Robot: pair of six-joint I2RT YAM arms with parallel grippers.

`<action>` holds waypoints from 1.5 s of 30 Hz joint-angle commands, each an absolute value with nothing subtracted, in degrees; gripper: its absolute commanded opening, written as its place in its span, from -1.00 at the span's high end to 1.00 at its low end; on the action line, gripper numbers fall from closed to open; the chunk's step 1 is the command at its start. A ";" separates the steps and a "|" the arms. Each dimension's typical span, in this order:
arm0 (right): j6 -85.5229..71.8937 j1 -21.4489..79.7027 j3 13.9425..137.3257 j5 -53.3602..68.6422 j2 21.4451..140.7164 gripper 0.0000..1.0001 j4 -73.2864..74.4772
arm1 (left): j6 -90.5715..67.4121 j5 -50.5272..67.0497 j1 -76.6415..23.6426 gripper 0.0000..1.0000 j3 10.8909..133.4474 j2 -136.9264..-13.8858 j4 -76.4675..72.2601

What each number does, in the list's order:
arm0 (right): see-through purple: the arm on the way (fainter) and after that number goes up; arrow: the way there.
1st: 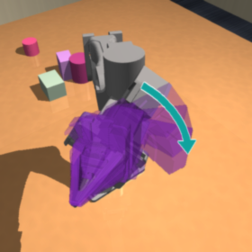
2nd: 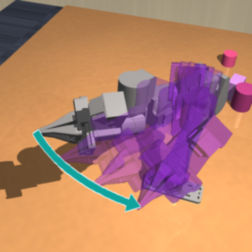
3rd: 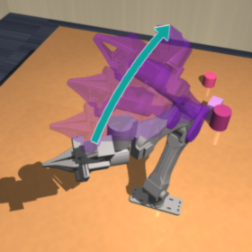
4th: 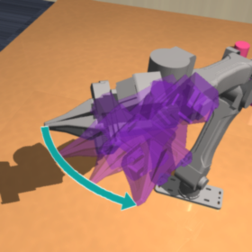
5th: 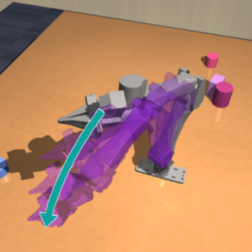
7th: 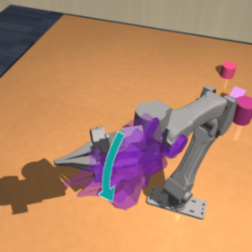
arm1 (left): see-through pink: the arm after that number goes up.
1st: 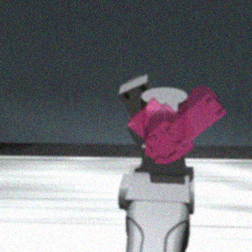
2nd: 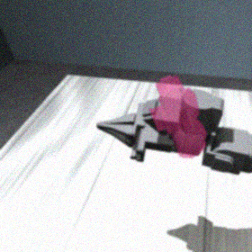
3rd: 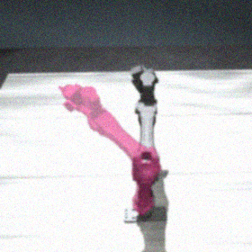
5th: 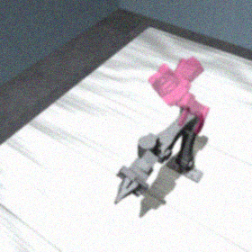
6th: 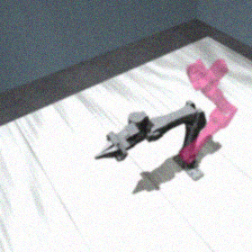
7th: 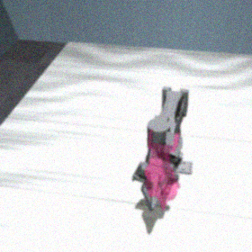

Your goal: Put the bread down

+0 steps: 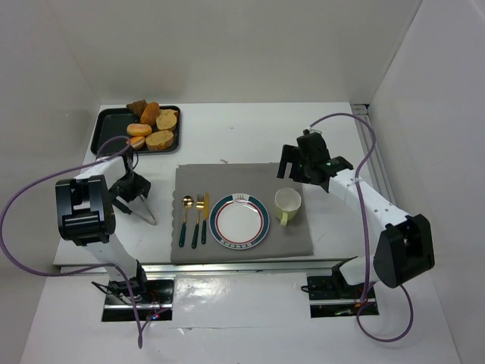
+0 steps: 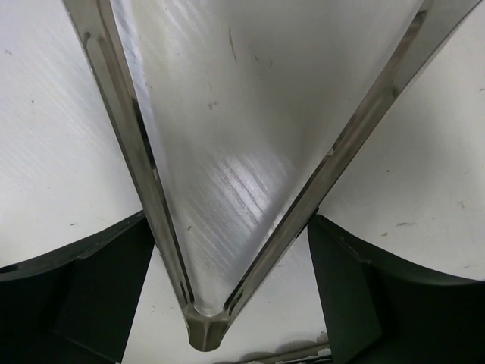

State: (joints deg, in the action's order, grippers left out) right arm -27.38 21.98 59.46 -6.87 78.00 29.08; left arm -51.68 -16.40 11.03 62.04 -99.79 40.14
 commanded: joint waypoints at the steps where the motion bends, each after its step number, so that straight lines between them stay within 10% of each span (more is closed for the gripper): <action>1: -26.81 22.32 59.85 -7.47 78.22 -1.00 25.75 | -53.17 -16.35 11.51 -0.89 62.40 -101.78 38.77; 11: -26.81 22.32 59.85 -8.00 78.22 -1.00 26.28 | -53.78 -15.64 14.59 -0.70 63.02 -101.25 37.53; 26: -26.81 22.32 60.38 -8.53 78.22 -1.00 26.28 | -45.37 -16.09 13.97 0.62 65.13 -80.44 43.41; 45: -26.81 22.32 61.96 -9.23 77.17 -1.00 27.86 | -30.06 7.38 5.01 0.08 90.26 -94.47 49.30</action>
